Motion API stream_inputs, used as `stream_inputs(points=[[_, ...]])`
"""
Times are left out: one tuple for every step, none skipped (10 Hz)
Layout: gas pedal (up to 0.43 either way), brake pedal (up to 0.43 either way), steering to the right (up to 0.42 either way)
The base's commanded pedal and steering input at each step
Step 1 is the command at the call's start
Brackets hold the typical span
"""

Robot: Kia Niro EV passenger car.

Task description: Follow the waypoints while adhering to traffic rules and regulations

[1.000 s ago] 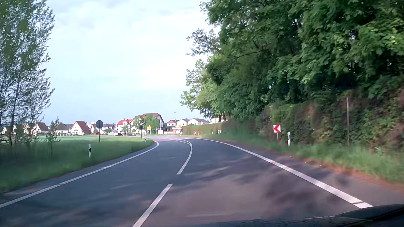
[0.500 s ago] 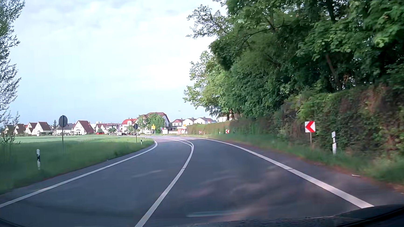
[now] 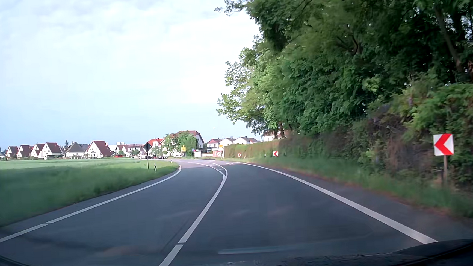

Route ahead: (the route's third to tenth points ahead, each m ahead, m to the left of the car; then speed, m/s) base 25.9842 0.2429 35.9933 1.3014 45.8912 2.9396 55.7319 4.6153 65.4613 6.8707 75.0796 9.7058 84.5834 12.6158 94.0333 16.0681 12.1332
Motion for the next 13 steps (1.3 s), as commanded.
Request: stream_inputs(points=[[0.11, 0.0, -0.018], [0.11, 0.0, -0.018], [0.11, 0.0, -0.018], [0.11, 0.0, -0.018], [0.11, 0.0, -0.018], [0.11, 0.0, -0.018], [0.11, 0.0, -0.018], [0.11, 0.0, -0.018], [0.11, 0.0, -0.018], [0.11, 0.0, -0.018], [0.11, 0.0, -0.018], [0.11, 0.0, -0.018], [0.11, 0.0, -0.018]])
